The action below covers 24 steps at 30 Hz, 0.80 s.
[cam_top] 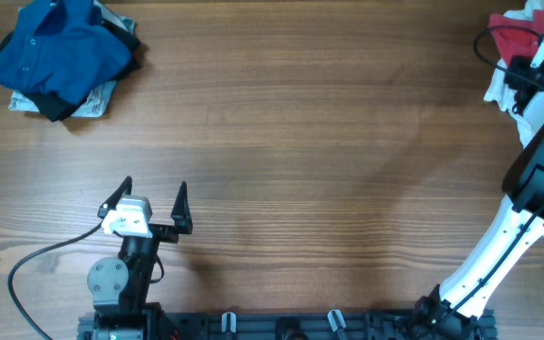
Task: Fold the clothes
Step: 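Reach the right gripper to the red T-shirt at the right edge and grasp it, then drag the red T-shirt with the right gripper to the table center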
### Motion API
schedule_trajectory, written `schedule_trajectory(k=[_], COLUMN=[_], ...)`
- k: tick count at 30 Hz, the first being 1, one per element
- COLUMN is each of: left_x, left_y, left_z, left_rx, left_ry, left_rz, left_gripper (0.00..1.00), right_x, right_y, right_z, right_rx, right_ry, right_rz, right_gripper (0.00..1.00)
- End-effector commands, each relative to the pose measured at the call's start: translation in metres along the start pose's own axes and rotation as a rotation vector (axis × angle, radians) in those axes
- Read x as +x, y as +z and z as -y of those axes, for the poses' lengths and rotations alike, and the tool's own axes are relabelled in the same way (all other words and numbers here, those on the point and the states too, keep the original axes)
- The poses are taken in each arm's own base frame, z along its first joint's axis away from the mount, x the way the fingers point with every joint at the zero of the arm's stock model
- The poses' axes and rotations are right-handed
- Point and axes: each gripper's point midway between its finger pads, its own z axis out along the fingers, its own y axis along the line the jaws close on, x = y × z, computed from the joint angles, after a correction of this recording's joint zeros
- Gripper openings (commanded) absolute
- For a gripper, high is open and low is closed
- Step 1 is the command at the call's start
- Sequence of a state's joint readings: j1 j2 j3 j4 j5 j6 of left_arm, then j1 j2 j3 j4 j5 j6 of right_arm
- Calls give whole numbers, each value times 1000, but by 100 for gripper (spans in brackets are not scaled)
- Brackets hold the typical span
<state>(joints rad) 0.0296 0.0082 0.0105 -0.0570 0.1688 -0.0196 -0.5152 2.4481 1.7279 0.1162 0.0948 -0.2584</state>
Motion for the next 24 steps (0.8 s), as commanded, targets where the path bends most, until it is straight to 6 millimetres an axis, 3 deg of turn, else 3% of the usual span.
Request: schedule_trajectory(k=[1, 2, 6, 10, 12, 14, 17, 20, 24], left_x=[2, 2, 2, 2, 2, 2, 2, 2, 2], left_y=[0, 0, 0, 0, 0, 0, 0, 0, 0], left_z=[-3, -3, -3, -3, -3, -3, -3, -3, -3], left_rx=[-12, -12, -12, -12, -12, -12, -12, -12, -12], left_ry=[12, 12, 12, 12, 12, 12, 12, 12, 12], left_rz=[-2, -2, -2, -2, -2, -2, -2, -2, -2], left_gripper=[100, 100, 100, 100, 100, 100, 100, 100, 100], right_x=[6, 5, 3, 4, 7, 6, -28, -86, -130], right_y=[7, 7, 7, 7, 7, 2, -20, -67, -124], right_z=[-3, -1, 1, 0, -1, 0, 4, -10, -64], right_rx=[-12, -9, -34, -35, -39, -43, -70, -191, -403], right_ry=[24, 53, 120, 118, 121, 120, 188, 207, 253], right_rz=[0, 5, 20, 15, -2, -21, 31, 116, 142], right_gripper=[56, 51, 52, 15, 4, 4, 4, 4, 4])
